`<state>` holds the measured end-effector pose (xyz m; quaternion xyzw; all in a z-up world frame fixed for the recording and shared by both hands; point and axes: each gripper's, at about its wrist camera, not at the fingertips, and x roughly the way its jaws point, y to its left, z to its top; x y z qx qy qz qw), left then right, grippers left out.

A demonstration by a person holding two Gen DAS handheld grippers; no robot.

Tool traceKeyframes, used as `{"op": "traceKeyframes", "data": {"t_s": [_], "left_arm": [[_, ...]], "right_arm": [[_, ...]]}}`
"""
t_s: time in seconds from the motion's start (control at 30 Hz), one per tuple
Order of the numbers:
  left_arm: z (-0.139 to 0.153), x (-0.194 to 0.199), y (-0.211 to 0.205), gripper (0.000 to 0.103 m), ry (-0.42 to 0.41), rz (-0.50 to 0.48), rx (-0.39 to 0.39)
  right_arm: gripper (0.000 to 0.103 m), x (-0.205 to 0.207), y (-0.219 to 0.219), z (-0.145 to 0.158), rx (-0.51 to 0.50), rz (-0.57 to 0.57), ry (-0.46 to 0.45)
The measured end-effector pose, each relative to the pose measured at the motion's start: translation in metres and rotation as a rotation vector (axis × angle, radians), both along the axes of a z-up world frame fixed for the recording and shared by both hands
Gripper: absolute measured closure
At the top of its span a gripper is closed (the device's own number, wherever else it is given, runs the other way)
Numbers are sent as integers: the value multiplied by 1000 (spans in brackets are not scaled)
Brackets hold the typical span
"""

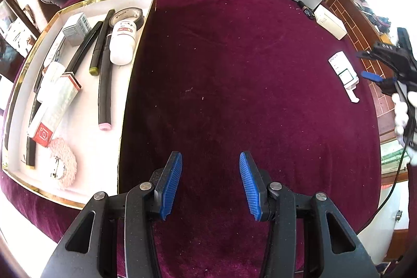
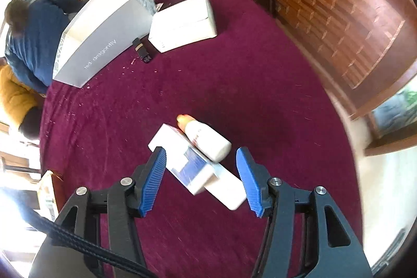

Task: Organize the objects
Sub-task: 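Move both open tools away from the lid toward the remaining items, then grasp the orange-capped dropper bottle with the right tool while the left tool grasps the barcode box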

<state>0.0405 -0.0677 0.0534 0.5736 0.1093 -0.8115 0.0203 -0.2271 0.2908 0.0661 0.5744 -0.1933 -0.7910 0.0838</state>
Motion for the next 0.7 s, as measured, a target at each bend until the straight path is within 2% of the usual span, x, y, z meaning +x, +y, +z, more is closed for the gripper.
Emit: {"op": "traceKeyframes", "data": {"t_s": [0.13,0.27,0.33,0.4,0.5,0.6,0.7], "left_arm": [[-3,-1,2,63,-12,19,-5],[-7,-5,6,63,-24,25,4],[-7,-6,10,63,-21,17,5],[-9,-7,14,63,-26,11,10],[-12,-7,19,63,-41,2,16],[-13,-5,22,63,-47,0,21],[-11,-9,28,63,-34,-2,33]], "right_arm": [[47,-4,-22,-18,-82,55,-53],[46,14,-65,-19,-235,286,-120],[47,21,-70,-10,-247,328,-101],[47,20,-60,8,-179,301,-27],[45,10,-44,24,46,252,65],[45,3,-40,21,197,275,83],[45,0,-46,6,296,304,76]]}}
